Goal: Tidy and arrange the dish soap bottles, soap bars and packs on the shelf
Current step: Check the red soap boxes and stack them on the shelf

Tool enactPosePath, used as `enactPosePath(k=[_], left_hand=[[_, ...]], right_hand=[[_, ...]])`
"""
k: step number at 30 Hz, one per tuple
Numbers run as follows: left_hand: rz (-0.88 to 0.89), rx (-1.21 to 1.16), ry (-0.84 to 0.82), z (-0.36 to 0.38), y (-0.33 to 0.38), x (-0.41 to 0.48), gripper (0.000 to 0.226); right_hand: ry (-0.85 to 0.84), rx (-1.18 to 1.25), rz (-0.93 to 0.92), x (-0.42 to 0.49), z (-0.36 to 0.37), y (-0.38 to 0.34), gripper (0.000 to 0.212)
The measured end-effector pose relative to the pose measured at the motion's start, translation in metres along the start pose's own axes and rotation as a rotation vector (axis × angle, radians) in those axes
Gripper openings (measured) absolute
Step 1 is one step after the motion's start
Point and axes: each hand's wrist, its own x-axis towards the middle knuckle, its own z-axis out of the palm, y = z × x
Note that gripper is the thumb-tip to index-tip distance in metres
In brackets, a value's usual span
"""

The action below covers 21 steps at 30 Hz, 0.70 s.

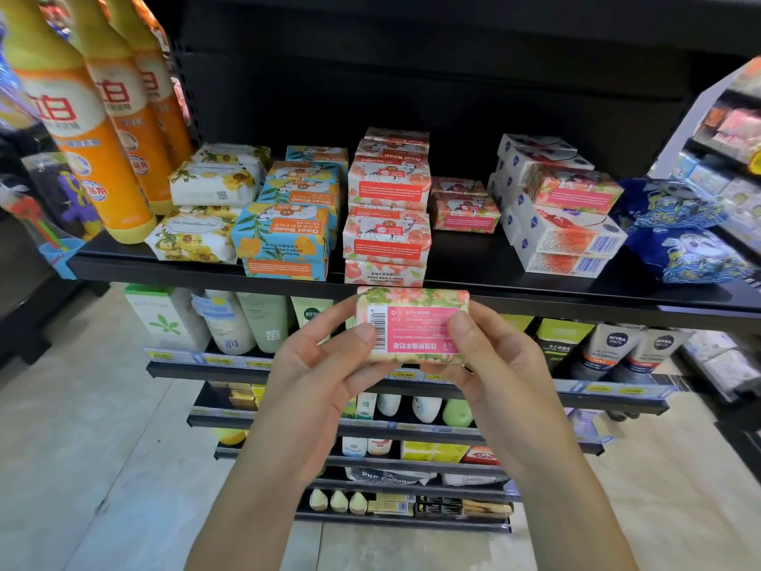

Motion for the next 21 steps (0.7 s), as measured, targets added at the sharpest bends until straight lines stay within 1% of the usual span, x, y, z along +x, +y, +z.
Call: enactPosePath(k=[6, 10, 12, 14, 17, 19, 21], left_hand=[[-0.013, 0.002, 0.008, -0.003, -0.003, 0.0, 0.055], [-0.027, -0.007, 0.01, -0.002, -0.003, -0.001, 0.052], [-0.031, -0.013, 0.025, -0.001, -0.002, -0.002, 0.047], [-0.028, -0.009, 0.038, 0.0, -0.002, -0.002, 0.047], [-0.033, 0.028, 0.034, 0.0, 0.0, -0.001, 0.044], [-0.041, 0.055, 0.022, 0.0, 0.0, -0.001, 0.054], [-0.058, 0.044, 0.045, 0.0, 0.0, -0.001, 0.063]], right_hand=[[0.036, -0.033, 0.009, 0.001, -0.001, 0.004, 0.062], [0.031, -0.032, 0.01, 0.002, -0.002, 0.007, 0.06], [0.018, -0.032, -0.008, 0.001, -0.004, 0.007, 0.055], [-0.002, -0.007, -0.041, 0.0, -0.005, 0.008, 0.051], [-0.034, -0.004, -0.105, 0.0, -0.007, 0.01, 0.051], [-0.066, -0.039, -0.155, 0.001, -0.011, 0.01, 0.052], [-0.091, -0.065, -0.189, 0.001, -0.015, 0.011, 0.052]])
